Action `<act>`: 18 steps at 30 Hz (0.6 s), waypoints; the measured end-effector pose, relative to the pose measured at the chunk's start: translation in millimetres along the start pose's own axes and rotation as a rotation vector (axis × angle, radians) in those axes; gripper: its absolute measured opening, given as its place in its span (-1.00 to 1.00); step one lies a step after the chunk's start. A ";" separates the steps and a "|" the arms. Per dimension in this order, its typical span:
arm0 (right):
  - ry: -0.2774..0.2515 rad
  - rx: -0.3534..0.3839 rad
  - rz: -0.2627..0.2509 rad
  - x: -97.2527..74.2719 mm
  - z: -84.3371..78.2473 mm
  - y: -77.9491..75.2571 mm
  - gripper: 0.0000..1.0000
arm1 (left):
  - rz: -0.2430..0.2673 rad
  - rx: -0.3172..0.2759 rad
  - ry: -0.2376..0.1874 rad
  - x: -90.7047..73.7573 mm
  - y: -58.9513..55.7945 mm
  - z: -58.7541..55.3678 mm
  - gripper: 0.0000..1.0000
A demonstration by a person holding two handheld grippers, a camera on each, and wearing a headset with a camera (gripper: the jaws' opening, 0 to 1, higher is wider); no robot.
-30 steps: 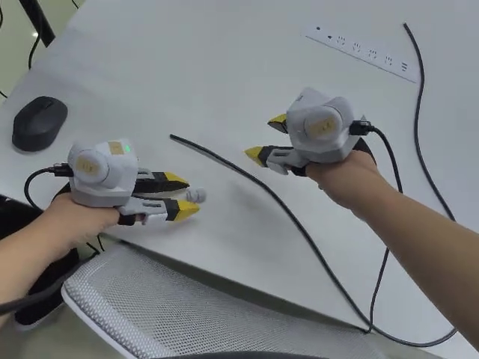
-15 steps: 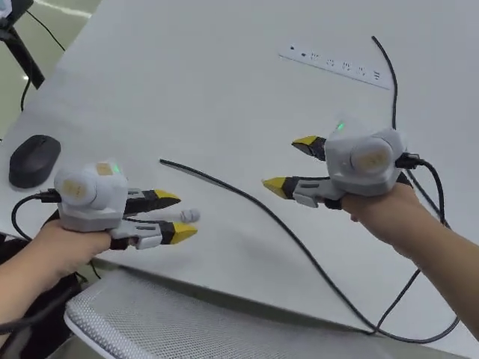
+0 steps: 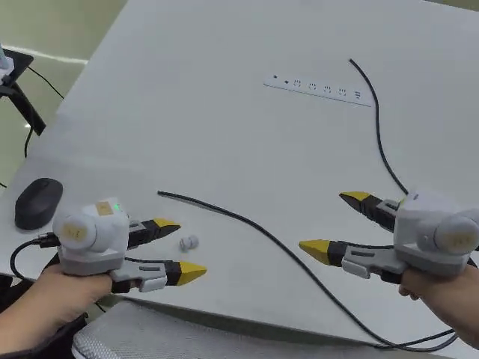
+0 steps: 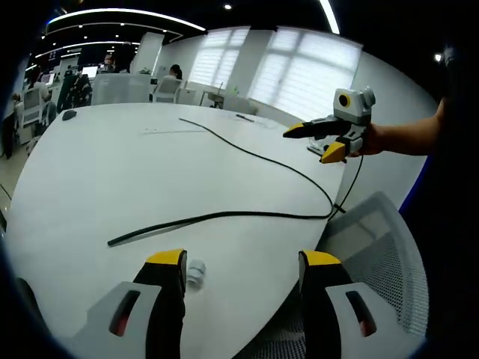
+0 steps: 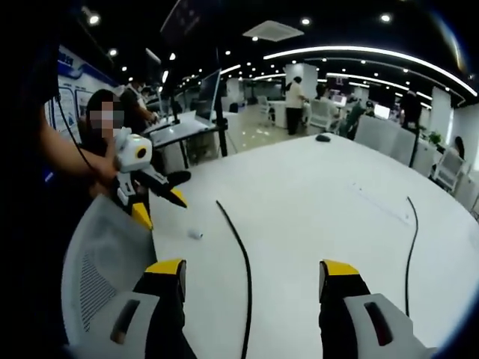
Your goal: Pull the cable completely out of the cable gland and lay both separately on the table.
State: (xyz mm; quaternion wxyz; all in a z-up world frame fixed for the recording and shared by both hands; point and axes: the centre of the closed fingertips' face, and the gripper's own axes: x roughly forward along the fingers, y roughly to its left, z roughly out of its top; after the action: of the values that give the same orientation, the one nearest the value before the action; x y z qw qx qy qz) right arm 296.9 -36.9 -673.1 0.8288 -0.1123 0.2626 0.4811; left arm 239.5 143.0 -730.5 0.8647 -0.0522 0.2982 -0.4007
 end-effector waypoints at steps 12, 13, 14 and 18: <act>-0.052 0.113 -0.035 -29.0 -30.8 12.4 0.67 | 0.039 0.064 0.024 -20.5 -6.4 9.4 0.39; -0.051 0.117 -0.035 -29.2 -33.0 13.3 0.68 | 0.039 0.068 0.035 -20.8 -6.6 7.6 0.41; -0.045 0.120 -0.032 -29.0 -36.7 15.6 0.69 | 0.042 0.076 0.045 -21.3 -6.6 5.6 0.44; -0.014 0.125 -0.021 -26.7 -51.0 24.4 0.77 | 0.036 0.089 0.078 -22.8 -9.0 -0.9 0.55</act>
State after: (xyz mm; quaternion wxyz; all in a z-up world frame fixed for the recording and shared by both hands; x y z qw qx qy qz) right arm 248.7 -66.4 -699.6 0.8410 -0.0597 0.2850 0.4560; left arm 221.6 153.6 -717.4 0.8609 0.0074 0.3145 -0.3998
